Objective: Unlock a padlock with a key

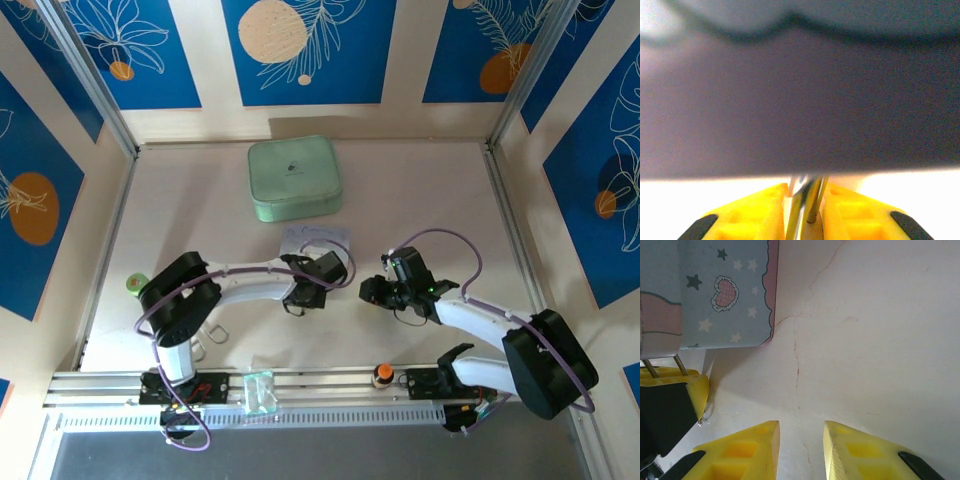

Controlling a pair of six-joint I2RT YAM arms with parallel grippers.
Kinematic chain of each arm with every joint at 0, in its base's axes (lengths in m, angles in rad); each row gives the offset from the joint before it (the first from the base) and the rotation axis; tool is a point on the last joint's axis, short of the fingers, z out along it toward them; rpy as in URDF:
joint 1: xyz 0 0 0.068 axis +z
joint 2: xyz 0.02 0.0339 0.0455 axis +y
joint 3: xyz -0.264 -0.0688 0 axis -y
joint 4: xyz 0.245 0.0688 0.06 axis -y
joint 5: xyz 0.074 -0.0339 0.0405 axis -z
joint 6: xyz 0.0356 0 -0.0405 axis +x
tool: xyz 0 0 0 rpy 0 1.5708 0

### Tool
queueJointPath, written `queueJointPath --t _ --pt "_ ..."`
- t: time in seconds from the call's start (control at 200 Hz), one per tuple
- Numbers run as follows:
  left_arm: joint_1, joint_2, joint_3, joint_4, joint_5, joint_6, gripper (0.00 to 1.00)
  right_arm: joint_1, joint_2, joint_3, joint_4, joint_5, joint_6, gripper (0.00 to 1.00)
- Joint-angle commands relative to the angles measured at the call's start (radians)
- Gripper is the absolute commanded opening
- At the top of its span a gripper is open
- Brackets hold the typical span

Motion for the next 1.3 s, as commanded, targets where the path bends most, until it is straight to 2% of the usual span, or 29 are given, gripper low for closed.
queueJointPath --t 0.0,0.065,0.22,0.43,0.605,0.77,0.94,1.196,1.296 --pt "-0.014 0.054 -0.008 -0.193 -0.076 0.007 0.23 -0.006 -0.013 0.0 -0.019 -0.014 -0.005 0.29" --pt "-0.022 0.053 -0.012 -0.181 -0.075 -0.003 0.23 -0.007 -0.013 0.0 -0.019 -0.017 -0.004 0.29" --pt "-0.073 0.083 0.031 -0.267 -0.161 -0.054 0.25 -0.008 -0.019 -0.006 -0.02 -0.014 0.001 0.29" --pt "-0.105 0.071 0.028 -0.254 -0.153 -0.087 0.3 -0.01 -0.028 -0.016 -0.019 0.001 0.009 0.29" --pt "-0.151 0.097 0.078 -0.31 -0.191 -0.11 0.27 -0.01 -0.031 -0.028 -0.013 0.016 0.023 0.29" --pt "-0.188 0.128 0.115 -0.354 -0.22 -0.13 0.27 -0.01 -0.036 -0.043 0.0 0.019 0.03 0.29" --pt "-0.218 0.178 0.191 -0.442 -0.305 -0.127 0.27 -0.01 -0.04 -0.056 0.006 0.031 0.036 0.29" --pt "-0.249 0.242 0.235 -0.414 -0.356 -0.068 0.22 -0.012 -0.102 -0.103 0.011 0.074 0.07 0.29" --pt "-0.251 0.275 0.268 -0.464 -0.393 -0.049 0.22 -0.011 -0.138 -0.118 0.002 0.081 0.076 0.29"
